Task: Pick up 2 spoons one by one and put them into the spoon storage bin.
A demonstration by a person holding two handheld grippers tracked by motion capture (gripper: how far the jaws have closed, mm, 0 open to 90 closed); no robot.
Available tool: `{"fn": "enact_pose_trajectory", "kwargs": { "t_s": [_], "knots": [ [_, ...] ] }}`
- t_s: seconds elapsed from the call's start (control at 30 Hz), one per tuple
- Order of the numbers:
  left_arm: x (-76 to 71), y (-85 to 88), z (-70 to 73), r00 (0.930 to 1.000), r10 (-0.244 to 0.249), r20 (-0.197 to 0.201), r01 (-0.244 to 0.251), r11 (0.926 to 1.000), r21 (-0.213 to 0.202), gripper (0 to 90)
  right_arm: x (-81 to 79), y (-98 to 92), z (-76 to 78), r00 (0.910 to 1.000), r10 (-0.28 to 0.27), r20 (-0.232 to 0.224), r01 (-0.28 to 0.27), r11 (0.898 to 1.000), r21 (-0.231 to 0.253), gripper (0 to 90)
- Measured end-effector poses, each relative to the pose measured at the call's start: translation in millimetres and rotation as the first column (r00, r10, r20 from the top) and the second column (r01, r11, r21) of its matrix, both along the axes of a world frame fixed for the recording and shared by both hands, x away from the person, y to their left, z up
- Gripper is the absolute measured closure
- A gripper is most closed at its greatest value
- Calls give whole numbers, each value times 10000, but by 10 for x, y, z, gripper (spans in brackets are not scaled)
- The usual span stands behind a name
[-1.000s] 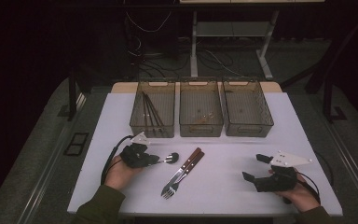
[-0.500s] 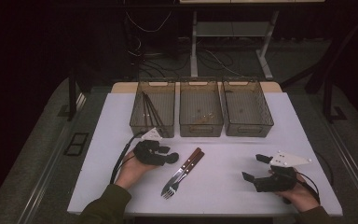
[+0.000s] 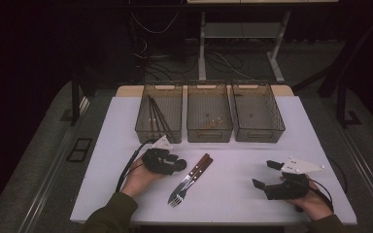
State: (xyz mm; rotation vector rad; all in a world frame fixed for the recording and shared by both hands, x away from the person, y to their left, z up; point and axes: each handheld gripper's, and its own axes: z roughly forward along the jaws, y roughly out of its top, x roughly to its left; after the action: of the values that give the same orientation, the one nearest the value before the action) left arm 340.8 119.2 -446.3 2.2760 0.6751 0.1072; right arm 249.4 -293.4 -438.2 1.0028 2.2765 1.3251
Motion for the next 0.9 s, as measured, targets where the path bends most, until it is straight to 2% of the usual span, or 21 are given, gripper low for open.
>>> {"fn": "enact_pose_trajectory", "kwargs": {
  "t_s": [0.03, 0.27, 0.5, 0.67, 0.9],
  "knots": [
    [2, -2, 0, 9998, -147, 161, 145, 9999, 78, 555, 1, 0, 0, 10000, 1, 3, -1, 10000, 1, 127],
    [-36, -20, 13, 9983, -408, 406, 390, 9983, 429, 608, 1, 0, -1, 10000, 6, 12, -6, 10000, -7, 127],
    [-66, 2, 23, 9990, -338, 287, 328, 9988, 376, 718, 1, -1, -1, 10000, 20, 8, -20, 10000, -25, 127],
    [-73, 39, 57, 9981, -444, 433, 431, 9986, 313, 802, 1, 0, 0, 10000, 22, 15, -22, 10000, -20, 127],
    [-95, 64, 82, 9976, -616, 324, 613, 9981, 104, 851, 2, 0, -1, 10000, 20, 4, -20, 10000, -25, 127]
  ]
}}
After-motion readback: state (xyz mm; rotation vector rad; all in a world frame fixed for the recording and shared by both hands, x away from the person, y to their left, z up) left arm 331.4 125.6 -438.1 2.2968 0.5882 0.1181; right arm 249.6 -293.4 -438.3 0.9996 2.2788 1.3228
